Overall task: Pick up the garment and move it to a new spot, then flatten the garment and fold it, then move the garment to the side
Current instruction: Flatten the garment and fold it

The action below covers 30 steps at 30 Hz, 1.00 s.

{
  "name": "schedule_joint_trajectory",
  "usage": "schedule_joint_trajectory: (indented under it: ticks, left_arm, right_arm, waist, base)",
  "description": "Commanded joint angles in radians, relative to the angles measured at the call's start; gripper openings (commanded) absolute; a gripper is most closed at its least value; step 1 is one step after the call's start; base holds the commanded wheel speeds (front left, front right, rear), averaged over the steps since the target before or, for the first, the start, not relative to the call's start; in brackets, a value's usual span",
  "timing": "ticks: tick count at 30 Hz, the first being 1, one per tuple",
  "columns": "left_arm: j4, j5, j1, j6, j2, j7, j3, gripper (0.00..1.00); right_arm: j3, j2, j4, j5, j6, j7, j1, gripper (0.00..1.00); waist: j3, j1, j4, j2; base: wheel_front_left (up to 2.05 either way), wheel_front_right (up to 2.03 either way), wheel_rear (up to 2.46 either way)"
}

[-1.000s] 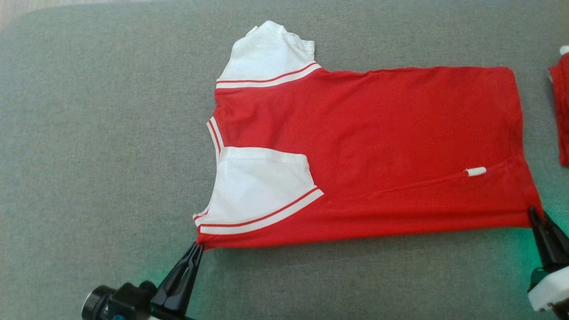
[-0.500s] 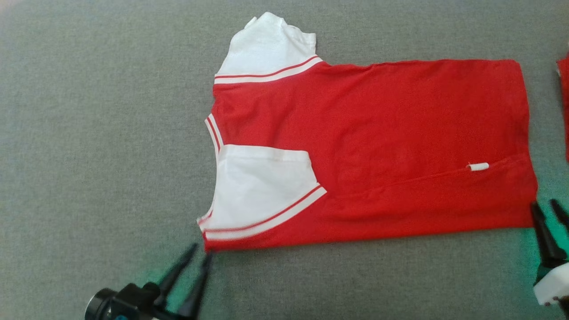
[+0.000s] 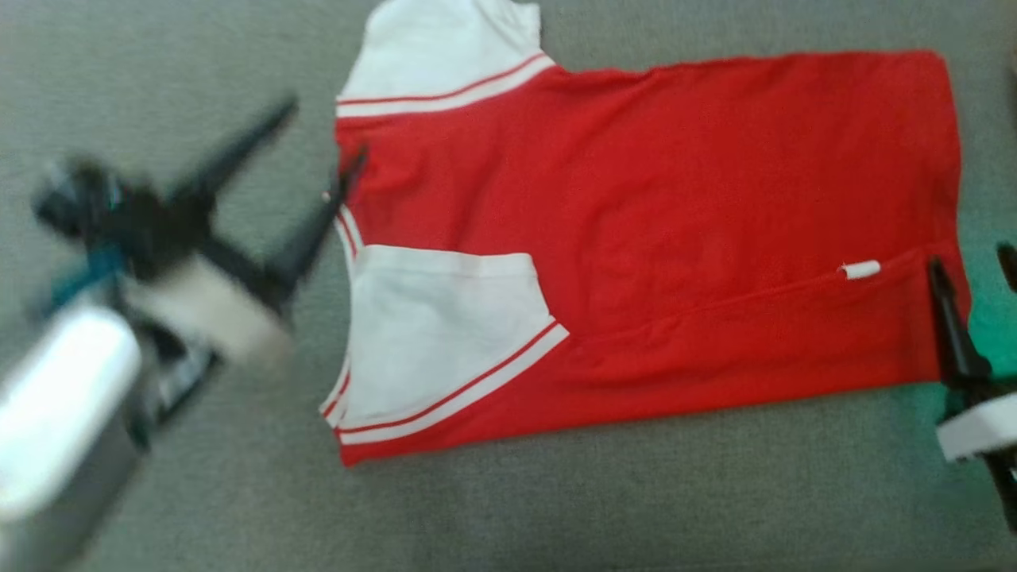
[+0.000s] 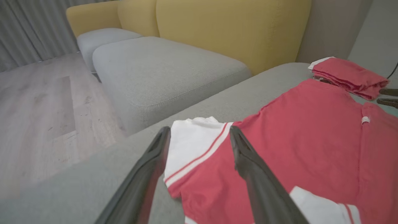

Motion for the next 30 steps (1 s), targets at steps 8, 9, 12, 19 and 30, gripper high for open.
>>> schedule_joint_trajectory:
  ticks: [8,9,12,19,30]
  left_arm:
    - [0.202,-0.154,-0.45,-0.078,0.064,0.299,-0.017,1.0]
    - [0.225,-0.183,-0.488,-0.079,0.073,0.337,-0.039,1.0]
    - [0.28,-0.256,-0.586,-0.079,0.113,0.423,-0.098,1.0]
    - [0.382,-0.283,-0.733,-0.08,0.193,0.47,-0.212,1.0]
    - [0.449,-0.379,-0.792,-0.08,0.236,0.516,-0.337,1.0]
  right_arm:
    - [0.082,0.011,-0.061,-0.024,-0.001,-0.007,-0.102,1.0]
    - [0.09,0.017,-0.058,-0.025,-0.001,-0.013,-0.112,1.0]
    - [0.112,0.033,-0.044,-0.026,-0.001,-0.029,-0.134,1.0]
    - [0.141,0.058,0.006,-0.02,-0.001,-0.07,-0.157,1.0]
    - [0.143,0.067,0.063,-0.017,-0.001,-0.112,-0.177,1.0]
  waist:
    - [0.152,-0.0002,-0.136,0.0]
    - [0.162,-0.0002,-0.152,0.0]
    - [0.192,-0.0002,-0.195,0.0]
    - [0.23,-0.0002,-0.265,0.0]
    - [0.237,-0.0002,-0.296,0.0]
  base:
    - [0.0,0.0,0.0]
    - [0.0,0.0,0.0]
    - [0.0,0.0,0.0]
    - [0.0,0.0,0.0]
    - [0.0,0.0,0.0]
